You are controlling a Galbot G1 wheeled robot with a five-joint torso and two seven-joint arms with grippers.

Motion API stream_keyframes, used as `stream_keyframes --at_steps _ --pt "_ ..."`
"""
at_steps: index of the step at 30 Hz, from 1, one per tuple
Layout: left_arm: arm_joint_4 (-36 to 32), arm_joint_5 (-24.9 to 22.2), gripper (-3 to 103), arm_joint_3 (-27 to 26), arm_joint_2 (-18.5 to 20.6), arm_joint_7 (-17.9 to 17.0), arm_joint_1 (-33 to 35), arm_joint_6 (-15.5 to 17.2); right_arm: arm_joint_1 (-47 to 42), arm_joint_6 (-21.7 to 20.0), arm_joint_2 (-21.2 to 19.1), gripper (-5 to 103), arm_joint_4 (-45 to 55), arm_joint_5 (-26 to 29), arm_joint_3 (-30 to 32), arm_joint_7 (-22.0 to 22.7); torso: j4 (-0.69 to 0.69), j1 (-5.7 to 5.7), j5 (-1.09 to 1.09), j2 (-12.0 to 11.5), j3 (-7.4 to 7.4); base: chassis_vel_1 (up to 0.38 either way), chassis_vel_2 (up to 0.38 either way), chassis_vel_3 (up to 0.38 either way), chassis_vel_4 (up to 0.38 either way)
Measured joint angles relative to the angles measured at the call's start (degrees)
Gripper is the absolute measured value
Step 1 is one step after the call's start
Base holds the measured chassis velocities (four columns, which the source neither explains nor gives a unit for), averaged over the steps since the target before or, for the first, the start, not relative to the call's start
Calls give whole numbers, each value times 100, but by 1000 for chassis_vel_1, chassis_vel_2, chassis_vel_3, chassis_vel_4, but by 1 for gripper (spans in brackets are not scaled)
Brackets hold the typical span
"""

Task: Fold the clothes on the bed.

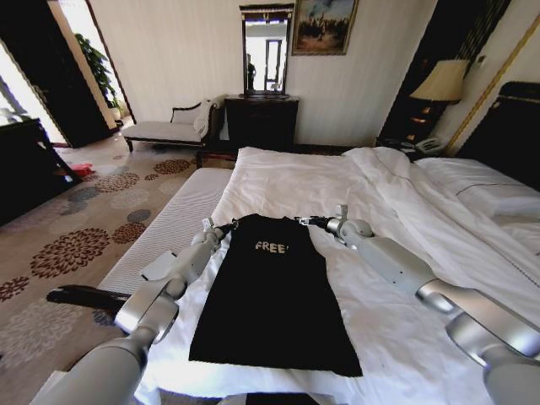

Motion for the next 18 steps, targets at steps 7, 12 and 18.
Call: stream_keyframes --at_steps 7,12,18 --pt "-227 0 2 11 86 -69 105 2 154 96 196 100 -721 -470 -226 -181 -2 0 0 0 0 0 0 0 0" --pt "-316 30 2 44 134 -68 146 4 226 115 347 100 -1031 -525 -284 -217 1 0 -1 0 1 0 0 0 0" --pt "-421 -8 2 108 169 -83 149 14 326 111 482 100 -1244 -563 -343 -252 -1 0 0 0 0 0 0 0 0"
